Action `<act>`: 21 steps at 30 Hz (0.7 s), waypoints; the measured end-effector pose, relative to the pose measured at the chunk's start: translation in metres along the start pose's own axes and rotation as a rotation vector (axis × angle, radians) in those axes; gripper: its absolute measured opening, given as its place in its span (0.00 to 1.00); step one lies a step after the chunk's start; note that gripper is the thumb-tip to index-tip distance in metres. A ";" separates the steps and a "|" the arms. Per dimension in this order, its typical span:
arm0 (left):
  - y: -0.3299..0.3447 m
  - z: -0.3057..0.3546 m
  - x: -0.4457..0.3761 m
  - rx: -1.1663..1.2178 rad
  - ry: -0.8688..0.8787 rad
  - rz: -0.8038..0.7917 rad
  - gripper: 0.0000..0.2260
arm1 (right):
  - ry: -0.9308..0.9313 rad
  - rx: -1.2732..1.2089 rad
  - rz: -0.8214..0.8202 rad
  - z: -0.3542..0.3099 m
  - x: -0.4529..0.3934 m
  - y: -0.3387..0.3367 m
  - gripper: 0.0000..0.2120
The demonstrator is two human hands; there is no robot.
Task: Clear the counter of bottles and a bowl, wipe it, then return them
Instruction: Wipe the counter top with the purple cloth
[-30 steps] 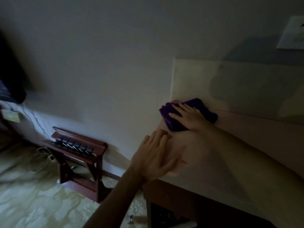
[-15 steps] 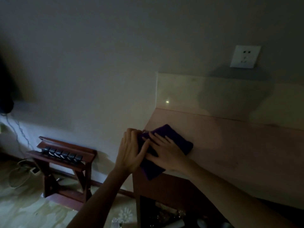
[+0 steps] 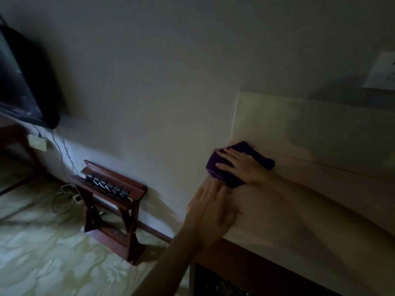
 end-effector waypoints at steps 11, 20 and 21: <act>0.043 0.055 -0.052 -0.021 0.048 -0.216 0.17 | -0.071 0.032 -0.053 0.045 -0.055 -0.004 0.34; 0.062 0.116 -0.051 -0.009 0.102 -0.297 0.18 | -0.020 -0.009 -0.073 0.121 0.041 -0.017 0.35; 0.066 0.125 -0.053 -0.003 0.116 -0.314 0.18 | -0.002 -0.016 -0.071 0.136 0.059 -0.019 0.34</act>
Point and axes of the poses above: each hand's wrist, its own x-axis away from the middle knuckle, its own y-axis out of the palm, z = x × y, the point moved 3 cm from there along -x, towards the middle knuckle, and after that the axes turned 5 degrees about x, right-handed, at the moved point
